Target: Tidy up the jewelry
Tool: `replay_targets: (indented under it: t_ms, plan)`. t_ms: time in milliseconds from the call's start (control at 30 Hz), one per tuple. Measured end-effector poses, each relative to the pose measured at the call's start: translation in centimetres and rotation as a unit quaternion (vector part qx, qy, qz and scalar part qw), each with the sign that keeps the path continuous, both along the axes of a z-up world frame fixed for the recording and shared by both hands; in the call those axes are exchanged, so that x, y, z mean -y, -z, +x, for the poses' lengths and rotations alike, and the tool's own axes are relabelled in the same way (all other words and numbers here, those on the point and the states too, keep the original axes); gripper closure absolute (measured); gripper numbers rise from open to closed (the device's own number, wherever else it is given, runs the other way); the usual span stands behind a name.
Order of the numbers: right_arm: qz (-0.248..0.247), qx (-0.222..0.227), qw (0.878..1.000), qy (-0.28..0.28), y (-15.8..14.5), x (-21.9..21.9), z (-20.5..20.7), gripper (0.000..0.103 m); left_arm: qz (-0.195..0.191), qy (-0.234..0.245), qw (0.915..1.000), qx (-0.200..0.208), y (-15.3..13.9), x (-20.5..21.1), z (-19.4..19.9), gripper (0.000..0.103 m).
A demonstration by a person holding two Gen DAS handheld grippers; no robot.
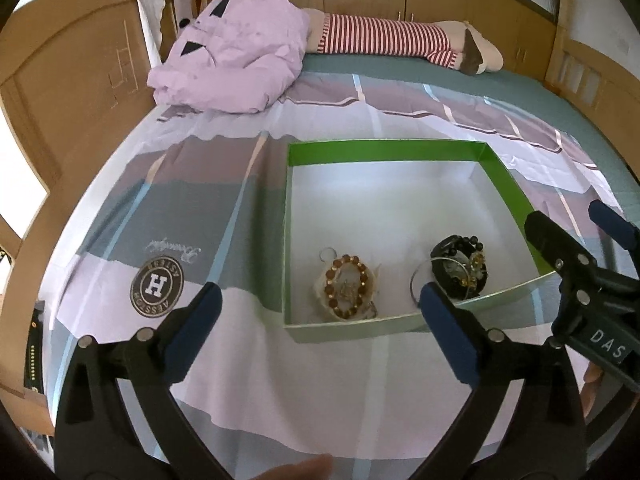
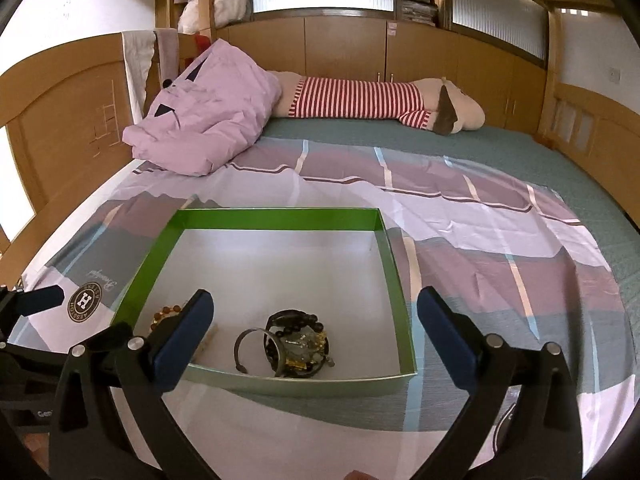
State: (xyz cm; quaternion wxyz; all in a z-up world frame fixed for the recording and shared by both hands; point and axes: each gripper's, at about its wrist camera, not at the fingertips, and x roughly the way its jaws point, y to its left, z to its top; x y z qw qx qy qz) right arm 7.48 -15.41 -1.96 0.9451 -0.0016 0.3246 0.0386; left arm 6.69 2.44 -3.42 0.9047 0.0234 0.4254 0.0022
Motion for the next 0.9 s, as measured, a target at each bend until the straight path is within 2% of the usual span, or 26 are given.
replay_targets:
  t_ms: [167, 400, 900]
  plan:
    - [0.003, 0.001, 1.0, 0.008, 0.02, 0.29, -0.04, 0.001, 0.02, 0.002, 0.9998, 0.006, 0.23, 0.74, -0.13, 0.003]
    - [0.002, -0.003, 1.0, 0.006, 0.21, 0.21, 0.08, 0.001, 0.004, -0.002, 1.0, -0.005, 0.58, 0.32, 0.14, 0.003]
    - [0.001, -0.007, 1.0, 0.003, 0.48, 0.03, 0.01, 0.001, 0.01, 0.003, 0.9999, -0.011, 0.98, 0.89, 0.14, 0.003]
